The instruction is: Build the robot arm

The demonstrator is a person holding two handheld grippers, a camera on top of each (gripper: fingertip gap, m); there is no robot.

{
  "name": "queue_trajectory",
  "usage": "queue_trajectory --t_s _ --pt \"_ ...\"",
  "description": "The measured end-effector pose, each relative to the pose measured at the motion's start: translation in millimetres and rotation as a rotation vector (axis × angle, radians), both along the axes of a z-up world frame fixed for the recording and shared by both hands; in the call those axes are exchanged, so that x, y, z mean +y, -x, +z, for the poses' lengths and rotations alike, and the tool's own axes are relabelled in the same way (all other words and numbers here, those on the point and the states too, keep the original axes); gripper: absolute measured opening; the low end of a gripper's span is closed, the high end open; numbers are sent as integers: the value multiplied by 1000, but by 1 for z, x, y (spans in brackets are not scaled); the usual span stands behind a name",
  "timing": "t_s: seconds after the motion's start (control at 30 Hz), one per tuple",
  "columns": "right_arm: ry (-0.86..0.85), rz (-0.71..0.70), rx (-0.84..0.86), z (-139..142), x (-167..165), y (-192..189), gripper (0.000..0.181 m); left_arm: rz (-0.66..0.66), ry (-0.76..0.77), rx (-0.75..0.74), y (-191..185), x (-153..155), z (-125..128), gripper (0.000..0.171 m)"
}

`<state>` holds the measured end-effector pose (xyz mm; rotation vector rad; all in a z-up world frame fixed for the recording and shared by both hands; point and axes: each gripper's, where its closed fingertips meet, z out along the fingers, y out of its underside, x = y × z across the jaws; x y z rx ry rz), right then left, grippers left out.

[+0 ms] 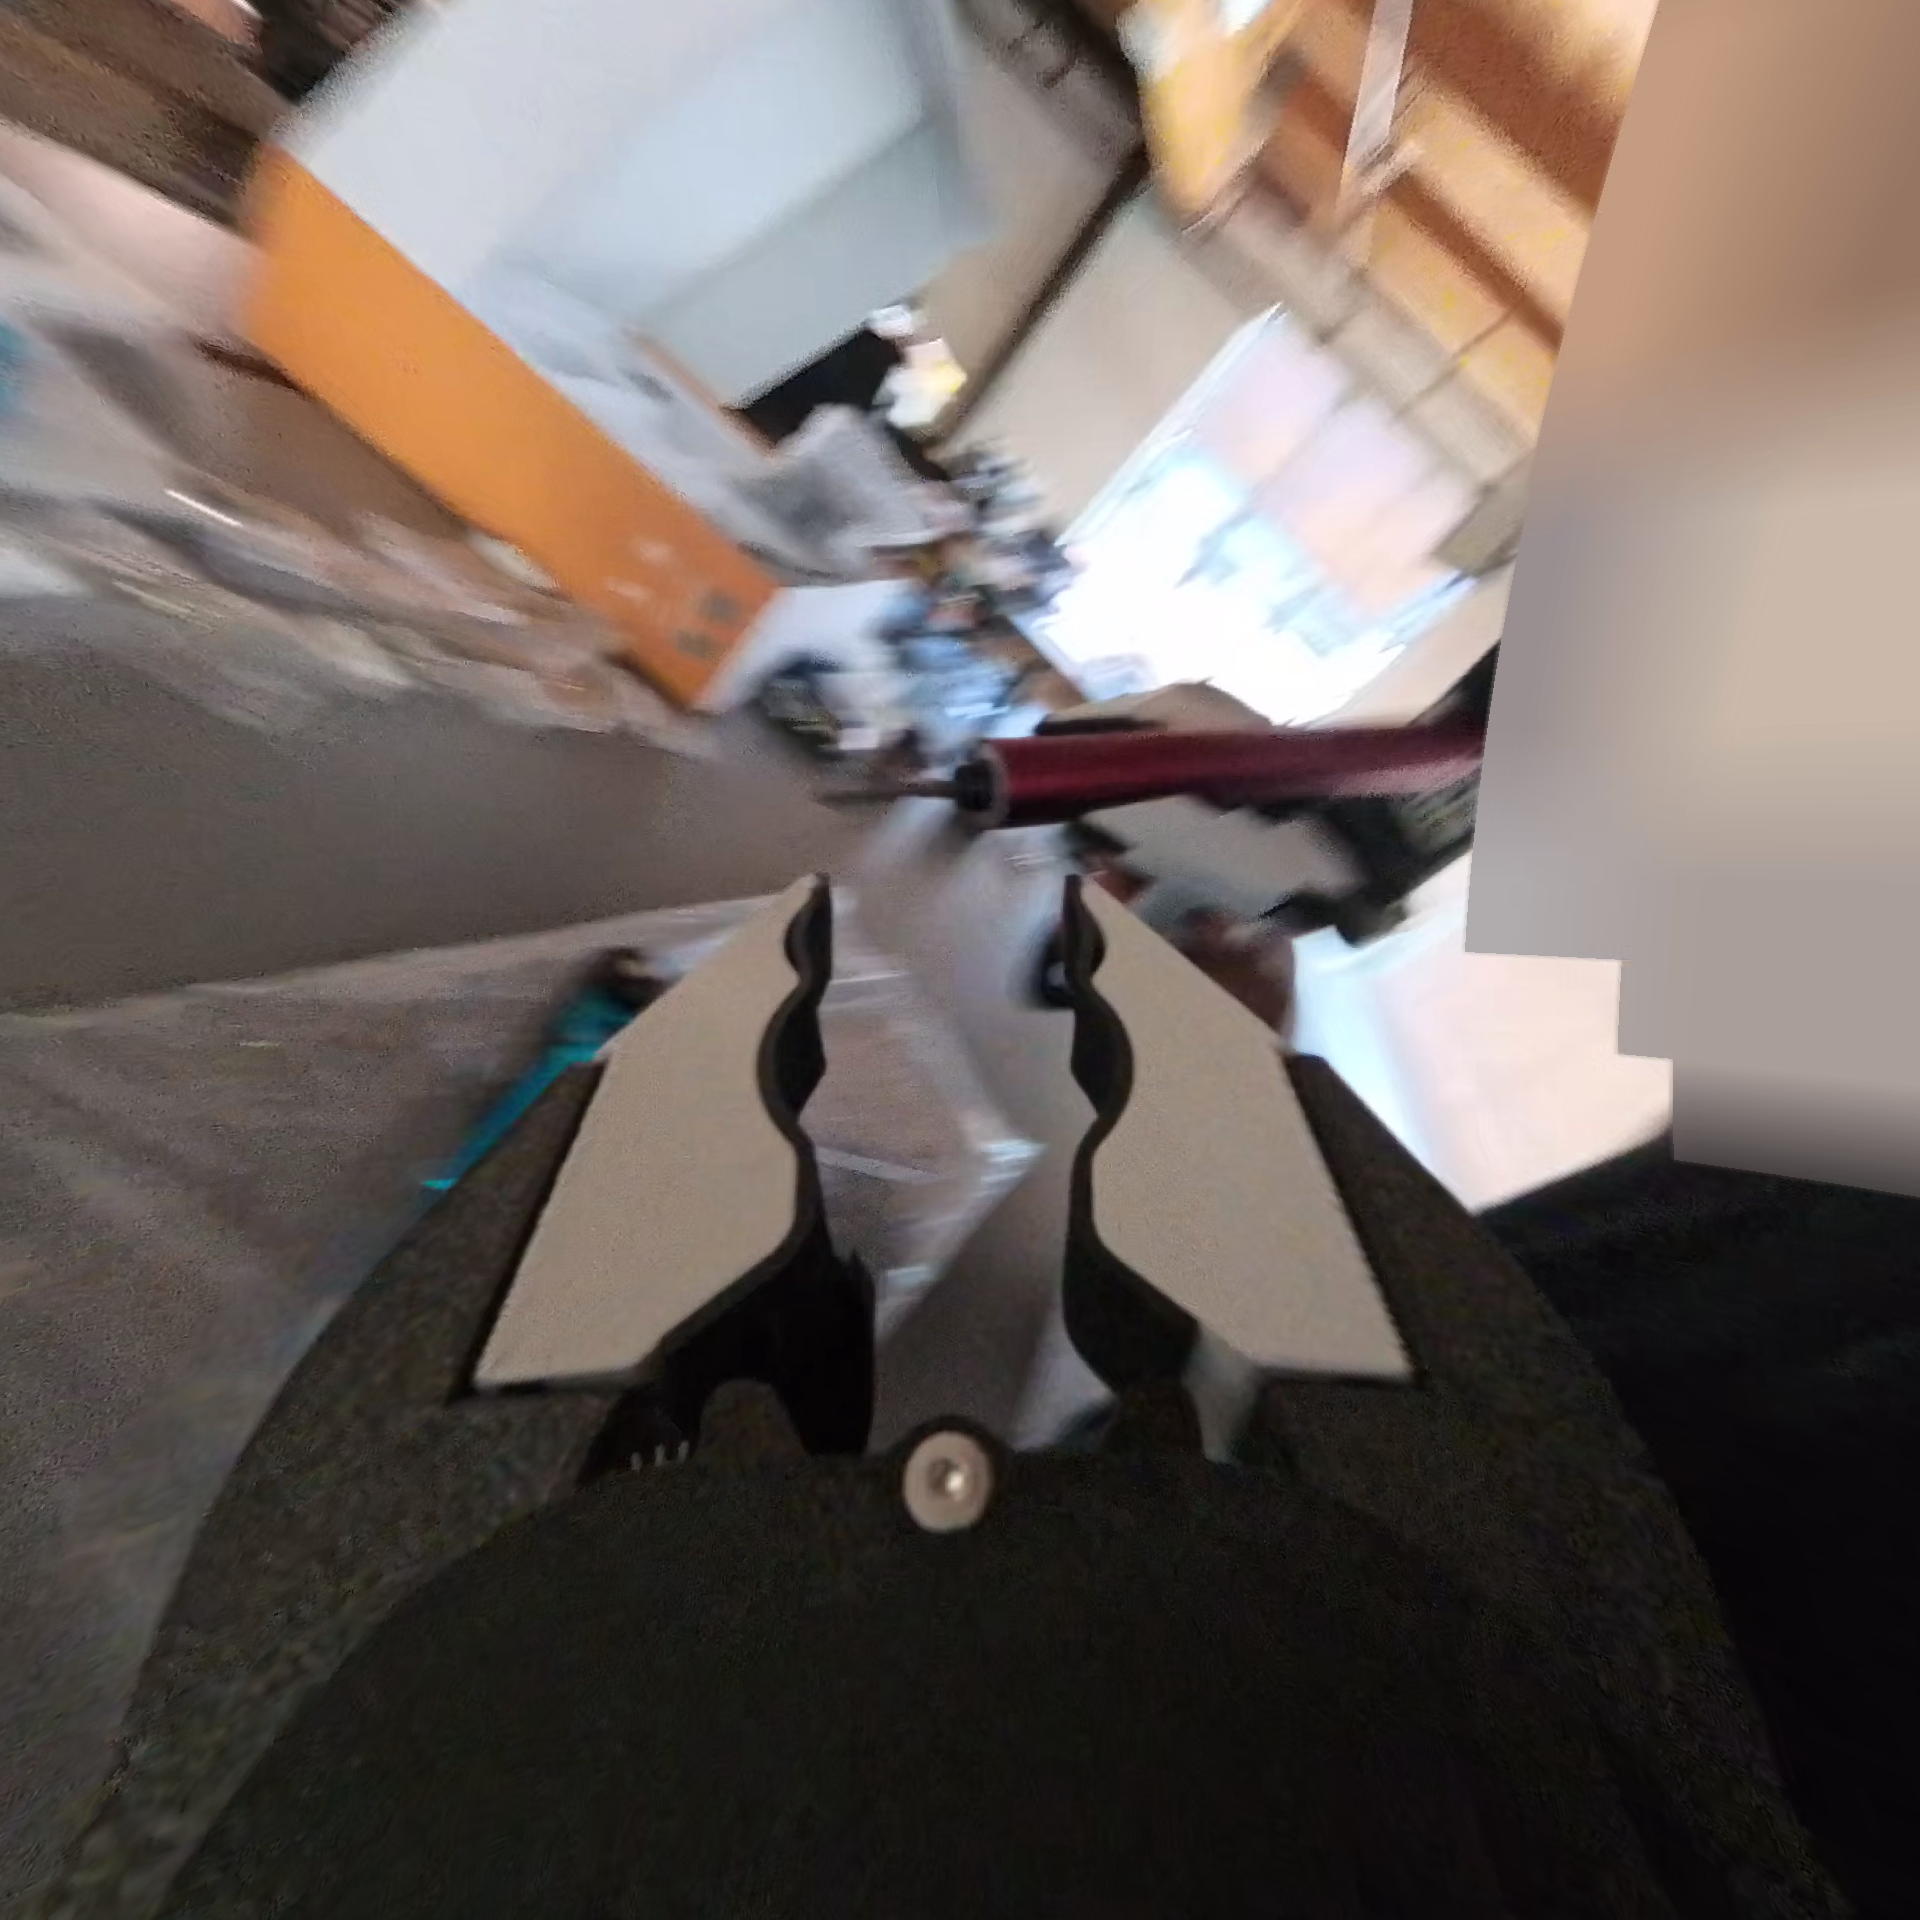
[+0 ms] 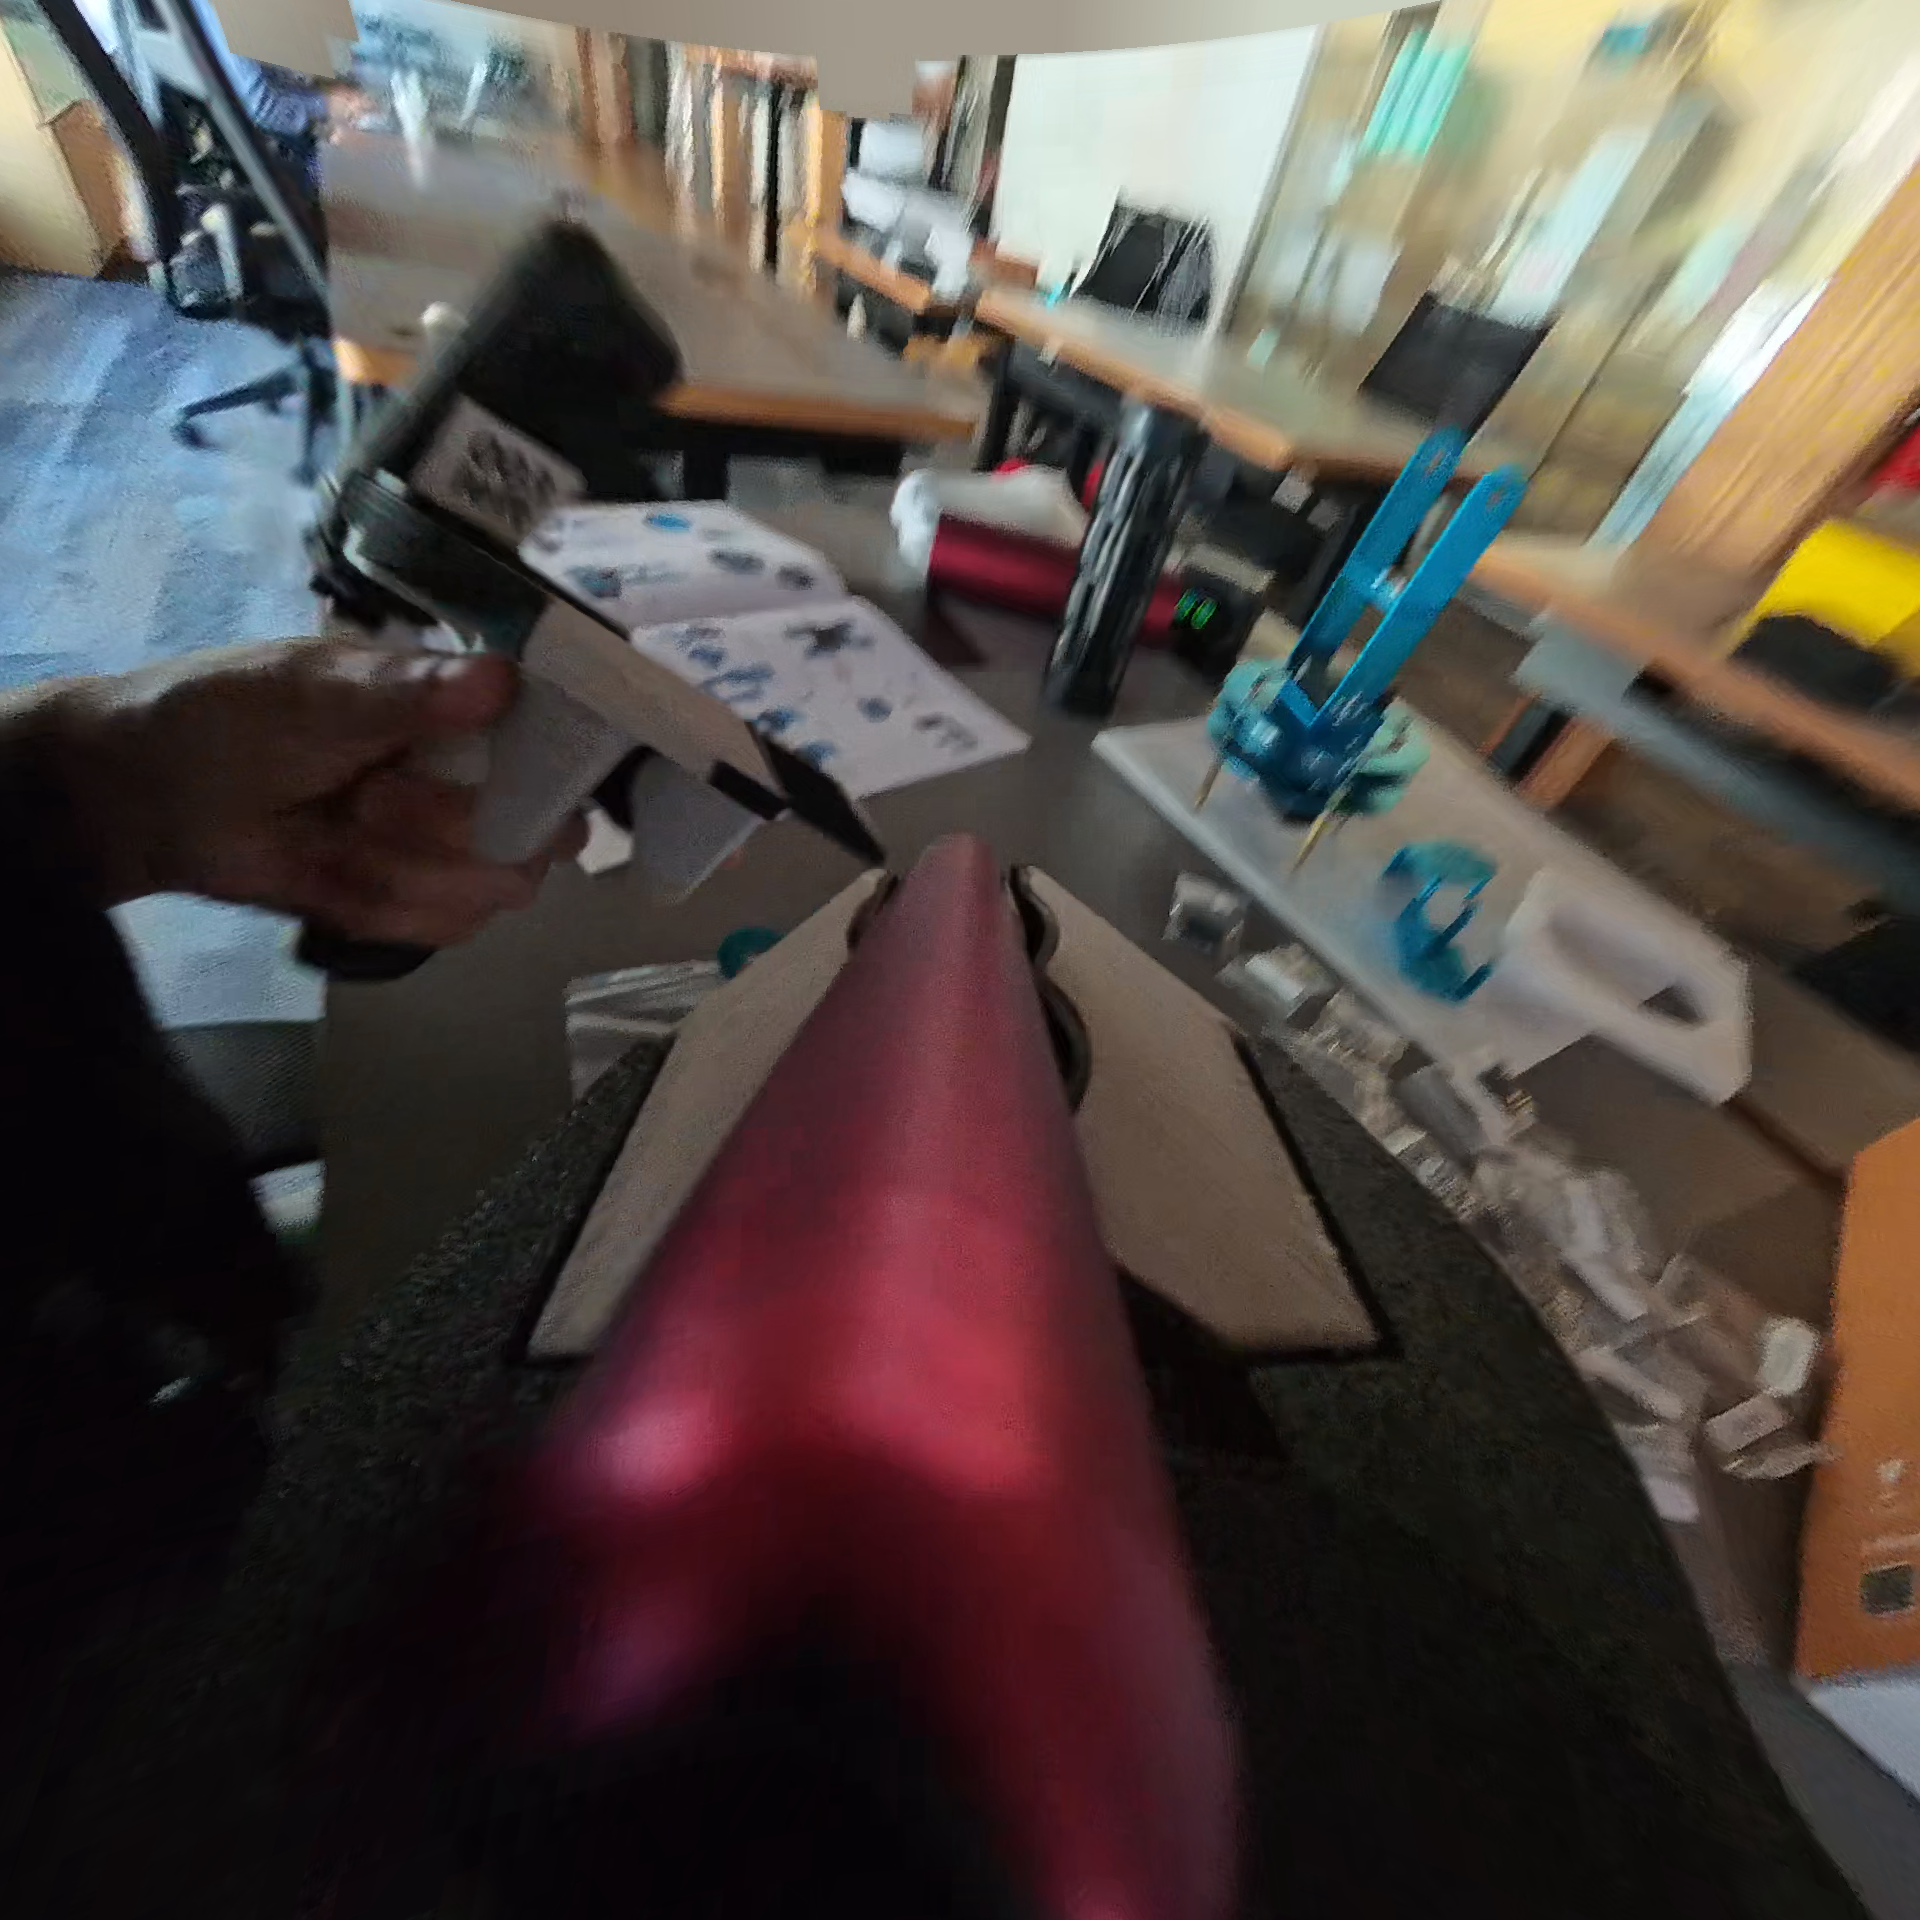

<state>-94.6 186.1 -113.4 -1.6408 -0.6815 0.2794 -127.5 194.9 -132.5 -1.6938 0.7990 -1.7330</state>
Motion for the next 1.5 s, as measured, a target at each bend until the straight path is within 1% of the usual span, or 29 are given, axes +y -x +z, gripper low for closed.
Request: queue_trajectory --t_s 0.07,0.1,0.13,0.17,0.2,0.27,0.3,0.33,0.4,0.53,0.63,0.73,0.8,0.97,1.07,1.17,1.37,1.5 --pt "-145 -52 4 9 -4 3 21 -149 282 -176 -7 -20 15 55" --pt "-206 -66 17 14 -8 6 21 -194 377 -247 -8 -25 22 57" --pt "-252 -57 25 17 -13 11 21 -218 452 -307 -9 -28 27 57" --pt "-287 -36 33 19 -20 17 22 -214 499 -344 -9 -28 28 57" --pt "-297 -7 32 18 -26 25 22 -209 518 -378 -9 -30 31 54" --pt "-280 -17 10 9 -32 34 22 -258 509 -381 -11 -46 34 42" --pt "-287 -8 -8 5 -36 39 22 -269 499 -359 -12 -54 32 29" --pt "-301 -16 -23 4 -39 41 21 -251 489 -343 -12 -58 30 24" --pt "-286 -12 -5 2 -46 45 22 -251 505 -332 -9 -64 27 24" --pt "-240 17 62 -1 -60 47 22 -219 477 -324 -2 -74 27 24" --pt "-244 9 28 -2 -69 47 22 -191 445 -321 3 -78 30 23" --pt "-301 6 -9 5 -79 46 20 -221 434 -321 3 -89 35 23" --pt "-329 3 -26 9 -83 44 21 -236 439 -324 2 -94 38 22" --pt "-363 1 -73 9 -87 39 22 -281 541 -317 -3 -98 37 20" --pt "-426 5 -106 11 -89 38 23 -299 607 -291 -9 -99 32 20" --pt "-420 3 -133 8 -88 35 21 -302 649 -297 -15 -99 30 19" --pt "-399 27 -76 6 -90 22 21 -292 650 -274 -27 -101 28 19" --pt "-346 77 22 8 -93 15 21 -296 617 -283 -32 -105 31 20"
